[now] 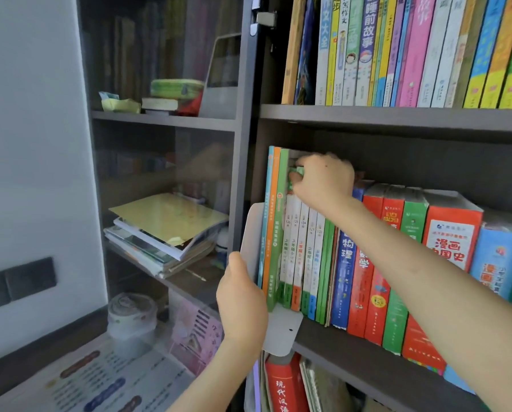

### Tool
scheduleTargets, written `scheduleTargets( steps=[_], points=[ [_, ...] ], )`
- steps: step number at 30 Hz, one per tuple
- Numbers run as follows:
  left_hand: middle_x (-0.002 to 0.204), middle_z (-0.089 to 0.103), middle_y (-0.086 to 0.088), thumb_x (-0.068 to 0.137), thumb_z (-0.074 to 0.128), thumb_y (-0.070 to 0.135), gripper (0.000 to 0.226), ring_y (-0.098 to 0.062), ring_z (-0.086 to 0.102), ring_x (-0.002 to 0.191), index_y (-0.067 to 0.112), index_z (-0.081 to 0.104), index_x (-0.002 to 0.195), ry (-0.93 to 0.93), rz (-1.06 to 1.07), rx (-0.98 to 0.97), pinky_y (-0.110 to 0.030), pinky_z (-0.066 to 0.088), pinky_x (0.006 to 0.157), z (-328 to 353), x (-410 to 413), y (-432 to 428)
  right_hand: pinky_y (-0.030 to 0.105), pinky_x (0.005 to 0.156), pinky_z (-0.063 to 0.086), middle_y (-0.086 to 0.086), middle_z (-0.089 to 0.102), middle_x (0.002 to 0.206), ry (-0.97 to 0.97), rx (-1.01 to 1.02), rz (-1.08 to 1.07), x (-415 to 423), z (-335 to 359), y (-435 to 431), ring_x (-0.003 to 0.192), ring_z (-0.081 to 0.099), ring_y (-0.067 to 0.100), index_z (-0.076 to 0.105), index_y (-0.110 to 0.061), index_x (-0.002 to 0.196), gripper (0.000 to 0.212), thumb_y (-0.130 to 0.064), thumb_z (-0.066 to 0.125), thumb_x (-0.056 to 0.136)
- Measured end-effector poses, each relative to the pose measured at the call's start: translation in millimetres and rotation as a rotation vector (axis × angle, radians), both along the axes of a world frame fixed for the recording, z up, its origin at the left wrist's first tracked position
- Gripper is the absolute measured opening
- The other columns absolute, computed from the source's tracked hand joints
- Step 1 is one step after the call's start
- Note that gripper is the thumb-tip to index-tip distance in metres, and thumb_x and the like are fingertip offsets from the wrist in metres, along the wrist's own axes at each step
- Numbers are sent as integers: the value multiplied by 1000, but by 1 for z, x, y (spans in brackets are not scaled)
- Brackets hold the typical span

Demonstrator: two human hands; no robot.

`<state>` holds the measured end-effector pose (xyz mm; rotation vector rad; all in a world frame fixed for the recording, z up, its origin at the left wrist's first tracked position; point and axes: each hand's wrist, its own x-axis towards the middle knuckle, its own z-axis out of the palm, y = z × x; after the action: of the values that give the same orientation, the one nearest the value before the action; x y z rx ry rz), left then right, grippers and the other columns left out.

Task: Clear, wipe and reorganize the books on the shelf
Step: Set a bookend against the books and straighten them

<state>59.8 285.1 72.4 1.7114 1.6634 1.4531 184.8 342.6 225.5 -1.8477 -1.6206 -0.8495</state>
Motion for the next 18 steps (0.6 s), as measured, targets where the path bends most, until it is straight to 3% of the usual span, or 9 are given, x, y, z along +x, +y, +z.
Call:
scheduleTargets(
  steps=[2, 5, 8, 12, 15, 18],
  points=[
    [75, 47, -1, 96, 37, 0, 17, -11, 46, 64, 14, 31, 87, 0, -31, -15, -18, 31, 48, 5, -3, -3, 35, 86, 35, 6, 68, 98, -21, 82, -20, -7, -4, 0, 99, 58, 28, 70, -18, 99, 23, -30, 56, 86],
    [69, 43, 1, 98, 38, 6, 11, -17, 48, 64, 12, 33, 90, 121, -43, -32, -24, 31, 49, 11, -12, -4, 38, 93, 33, 6, 69, 96, -17, 131, -42, -14, -6, 0, 99, 58, 27, 70, -16, 95, 21, -30, 59, 83],
    [66, 39, 4, 99, 40, 14, 3, -17, 44, 65, 12, 43, 99, 459, 24, -39, -24, 27, 47, 21, -25, 0, 42, 99, 31, 6, 68, 92, 54, 141, -27, -17, 0, 0, 99, 59, 27, 69, -15, 92, 18, -29, 59, 85],
    [87, 60, -2, 101, 40, 19, 15, -20, 63, 81, 9, 45, 111, 792, 77, -43, -24, 36, 53, 29, -35, -3, 43, 100, 33, 6, 68, 90, 119, 143, 4, -21, 5, -1, 94, 61, 28, 66, -15, 88, 13, -26, 59, 88],
    [99, 65, -5, 98, 40, 9, 12, -20, 66, 90, 7, 41, 110, 786, 20, -103, -22, 41, 60, 13, -41, -15, 39, 94, 36, 5, 64, 84, 124, 131, 11, -23, 7, -3, 89, 62, 27, 62, -16, 84, 10, -24, 58, 89],
    [97, 64, -6, 95, 40, 1, 18, -19, 62, 80, 6, 39, 112, 677, 0, -122, -23, 42, 60, 0, -46, -20, 39, 94, 37, 3, 60, 80, 141, 143, -4, -26, 12, -4, 88, 62, 27, 58, -18, 79, 12, -22, 57, 90]
  ],
)
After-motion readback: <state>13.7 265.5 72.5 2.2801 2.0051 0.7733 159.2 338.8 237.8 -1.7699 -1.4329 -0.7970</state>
